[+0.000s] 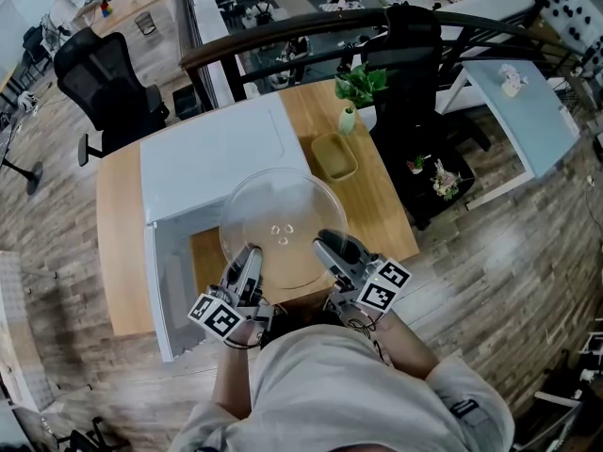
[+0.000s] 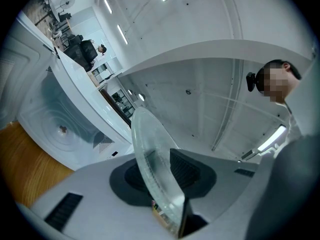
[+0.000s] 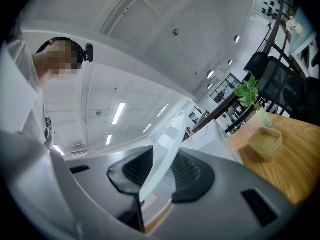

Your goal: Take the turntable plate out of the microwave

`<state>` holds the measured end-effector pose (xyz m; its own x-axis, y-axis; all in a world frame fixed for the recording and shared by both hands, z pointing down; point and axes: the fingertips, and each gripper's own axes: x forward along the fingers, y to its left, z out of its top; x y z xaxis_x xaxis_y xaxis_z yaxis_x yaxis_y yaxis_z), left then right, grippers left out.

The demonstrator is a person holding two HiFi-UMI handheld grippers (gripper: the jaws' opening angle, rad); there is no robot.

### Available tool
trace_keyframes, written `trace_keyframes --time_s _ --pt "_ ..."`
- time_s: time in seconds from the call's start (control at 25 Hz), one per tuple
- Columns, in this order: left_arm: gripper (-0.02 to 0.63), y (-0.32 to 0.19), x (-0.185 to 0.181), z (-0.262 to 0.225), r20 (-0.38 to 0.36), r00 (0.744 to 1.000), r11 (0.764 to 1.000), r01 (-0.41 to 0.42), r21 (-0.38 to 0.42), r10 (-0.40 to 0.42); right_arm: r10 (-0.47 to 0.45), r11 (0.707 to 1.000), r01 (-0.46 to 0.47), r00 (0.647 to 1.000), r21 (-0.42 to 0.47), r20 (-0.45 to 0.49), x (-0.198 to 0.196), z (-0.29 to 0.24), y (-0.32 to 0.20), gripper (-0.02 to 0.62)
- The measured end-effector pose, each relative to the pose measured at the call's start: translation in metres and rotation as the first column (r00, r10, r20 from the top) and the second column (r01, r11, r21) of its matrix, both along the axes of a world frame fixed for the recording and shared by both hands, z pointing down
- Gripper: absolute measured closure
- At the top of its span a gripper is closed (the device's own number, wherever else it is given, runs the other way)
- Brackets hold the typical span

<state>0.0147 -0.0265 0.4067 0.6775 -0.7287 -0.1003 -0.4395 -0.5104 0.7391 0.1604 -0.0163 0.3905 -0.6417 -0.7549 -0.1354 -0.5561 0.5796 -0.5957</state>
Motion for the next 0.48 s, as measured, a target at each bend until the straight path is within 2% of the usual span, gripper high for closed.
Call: trace_keyframes --time_s 0.48 --pt "0.489 -0.0042 0.0012 0.0017 0.001 1.000 1.000 -0.005 -0.005 0.005 0.002 1.000 -0.002 1.000 -0.003 -0.003 0.0010 0.0019 -0.0038 0.482"
